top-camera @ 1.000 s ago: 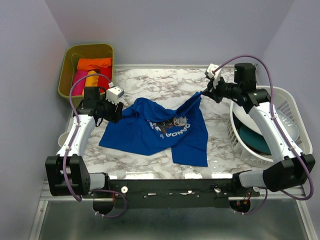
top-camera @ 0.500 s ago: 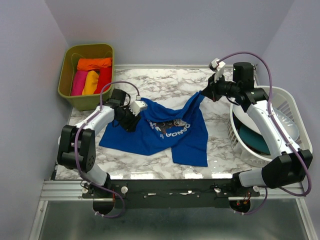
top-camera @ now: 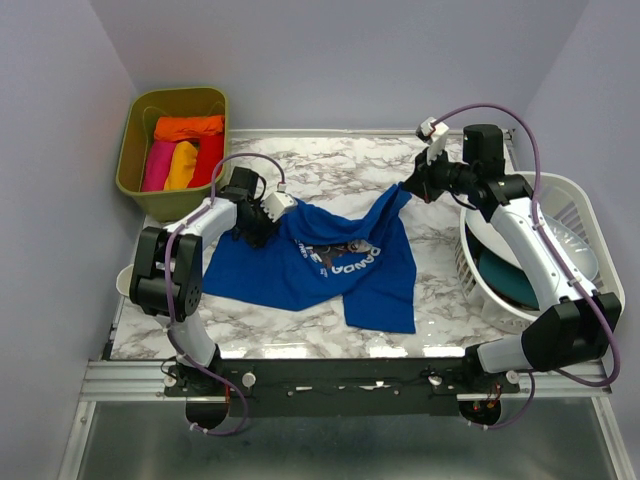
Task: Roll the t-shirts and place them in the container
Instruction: Flatten out the T-shirt at the center of the board.
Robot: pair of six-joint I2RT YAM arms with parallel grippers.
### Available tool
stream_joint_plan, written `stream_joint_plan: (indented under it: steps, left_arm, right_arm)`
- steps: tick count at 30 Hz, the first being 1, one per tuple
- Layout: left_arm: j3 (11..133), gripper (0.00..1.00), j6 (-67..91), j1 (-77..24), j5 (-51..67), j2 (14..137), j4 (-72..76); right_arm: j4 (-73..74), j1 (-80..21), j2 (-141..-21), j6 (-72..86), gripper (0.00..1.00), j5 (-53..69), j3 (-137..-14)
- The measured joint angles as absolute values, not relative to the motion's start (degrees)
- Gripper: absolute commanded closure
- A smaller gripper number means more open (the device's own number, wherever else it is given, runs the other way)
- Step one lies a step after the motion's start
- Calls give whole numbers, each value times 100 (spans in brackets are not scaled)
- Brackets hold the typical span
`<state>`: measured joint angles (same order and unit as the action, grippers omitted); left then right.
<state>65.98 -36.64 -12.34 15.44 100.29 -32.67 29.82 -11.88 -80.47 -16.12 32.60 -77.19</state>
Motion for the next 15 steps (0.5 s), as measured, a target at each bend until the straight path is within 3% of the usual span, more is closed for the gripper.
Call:
stream_joint_plan:
  steps: [15]
  left_arm:
    - [6622, 63, -3977, -1234, 1634, 10025, -3820]
  right_arm:
    - [2950, -1188, -8180, -1612, 99, 3242, -7719]
